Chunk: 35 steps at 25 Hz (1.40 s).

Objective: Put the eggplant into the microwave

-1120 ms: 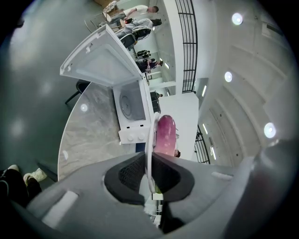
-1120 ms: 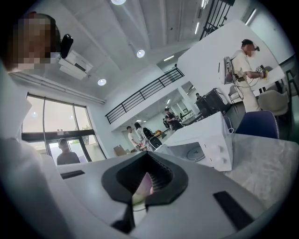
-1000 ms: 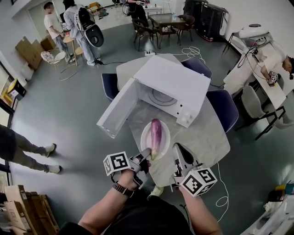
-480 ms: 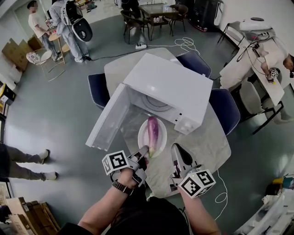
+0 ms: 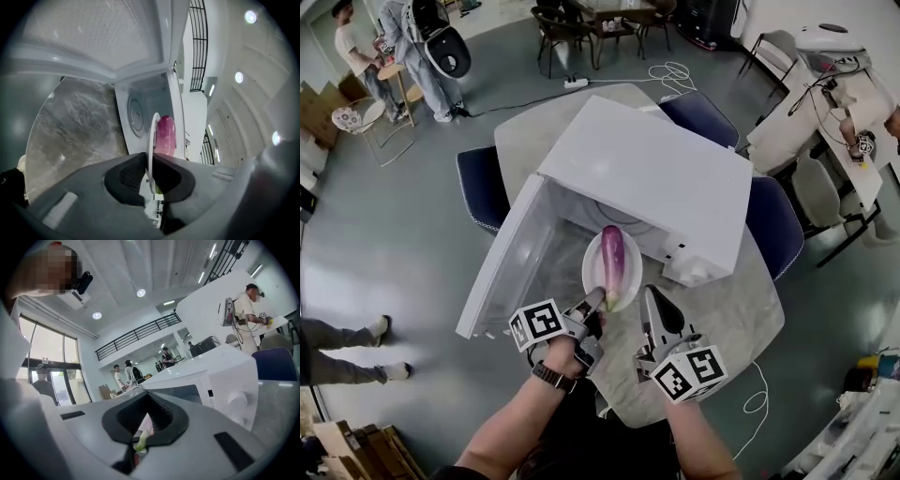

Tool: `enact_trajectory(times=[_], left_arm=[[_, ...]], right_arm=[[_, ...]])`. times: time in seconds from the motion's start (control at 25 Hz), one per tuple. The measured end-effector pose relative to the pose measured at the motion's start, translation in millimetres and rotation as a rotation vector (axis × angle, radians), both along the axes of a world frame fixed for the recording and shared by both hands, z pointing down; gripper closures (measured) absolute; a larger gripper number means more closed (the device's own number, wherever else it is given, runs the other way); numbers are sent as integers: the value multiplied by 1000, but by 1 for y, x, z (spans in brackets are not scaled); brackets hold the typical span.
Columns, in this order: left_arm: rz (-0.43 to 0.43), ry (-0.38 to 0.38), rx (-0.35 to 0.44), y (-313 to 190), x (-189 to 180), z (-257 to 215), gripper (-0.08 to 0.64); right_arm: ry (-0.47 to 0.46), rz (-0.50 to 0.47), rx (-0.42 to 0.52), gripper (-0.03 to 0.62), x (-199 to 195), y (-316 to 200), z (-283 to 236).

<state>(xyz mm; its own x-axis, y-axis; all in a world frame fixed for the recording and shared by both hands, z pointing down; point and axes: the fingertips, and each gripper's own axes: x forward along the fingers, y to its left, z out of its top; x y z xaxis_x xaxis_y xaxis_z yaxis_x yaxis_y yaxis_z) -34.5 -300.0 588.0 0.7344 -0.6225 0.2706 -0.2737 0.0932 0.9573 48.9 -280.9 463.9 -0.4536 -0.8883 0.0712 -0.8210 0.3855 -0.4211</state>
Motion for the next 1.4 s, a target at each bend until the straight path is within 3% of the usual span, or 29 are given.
enact_trajectory(times=[0.76,1.4], left_arm=[[-31,42,-34,-93,20,80,537],[-55,17,-54,-131,29,95,537]], right_arm=[[24,10,10,591,-16,-64,71],[30,20,-2,591,-12,-78,80]])
